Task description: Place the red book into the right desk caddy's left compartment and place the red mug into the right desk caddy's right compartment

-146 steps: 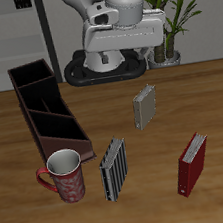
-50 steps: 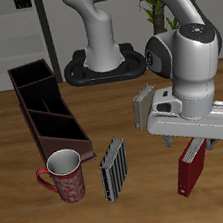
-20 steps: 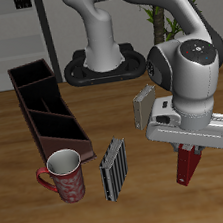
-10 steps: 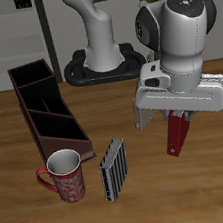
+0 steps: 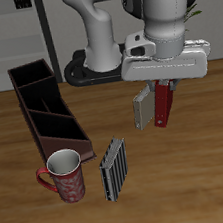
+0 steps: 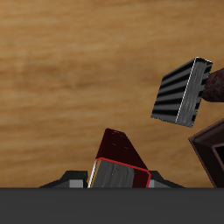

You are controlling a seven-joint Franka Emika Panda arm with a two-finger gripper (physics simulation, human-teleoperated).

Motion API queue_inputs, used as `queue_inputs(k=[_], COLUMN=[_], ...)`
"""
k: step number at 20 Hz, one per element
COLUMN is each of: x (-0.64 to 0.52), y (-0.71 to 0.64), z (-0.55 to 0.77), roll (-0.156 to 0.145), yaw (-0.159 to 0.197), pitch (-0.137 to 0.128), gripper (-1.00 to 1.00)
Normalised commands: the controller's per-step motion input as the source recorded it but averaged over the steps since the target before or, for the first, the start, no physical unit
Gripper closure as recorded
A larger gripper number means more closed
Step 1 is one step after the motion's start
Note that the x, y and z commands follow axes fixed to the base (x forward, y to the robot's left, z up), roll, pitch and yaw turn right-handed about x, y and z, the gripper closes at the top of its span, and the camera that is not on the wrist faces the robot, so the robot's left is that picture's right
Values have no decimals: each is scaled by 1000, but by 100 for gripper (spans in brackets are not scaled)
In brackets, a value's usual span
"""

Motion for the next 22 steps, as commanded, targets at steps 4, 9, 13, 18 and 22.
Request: queue_inputs(k=[4, 9, 13, 18, 22], x=[-480, -334, -118, -64, 10], y=[-124, -259, -314, -633, -735], z=[273, 322, 287, 326, 237], roll=[33, 41, 22, 52, -36], yaw=[69, 64, 21, -4, 18], pitch=[32, 49, 2, 36, 2], gripper=[100, 100, 100, 100, 100])
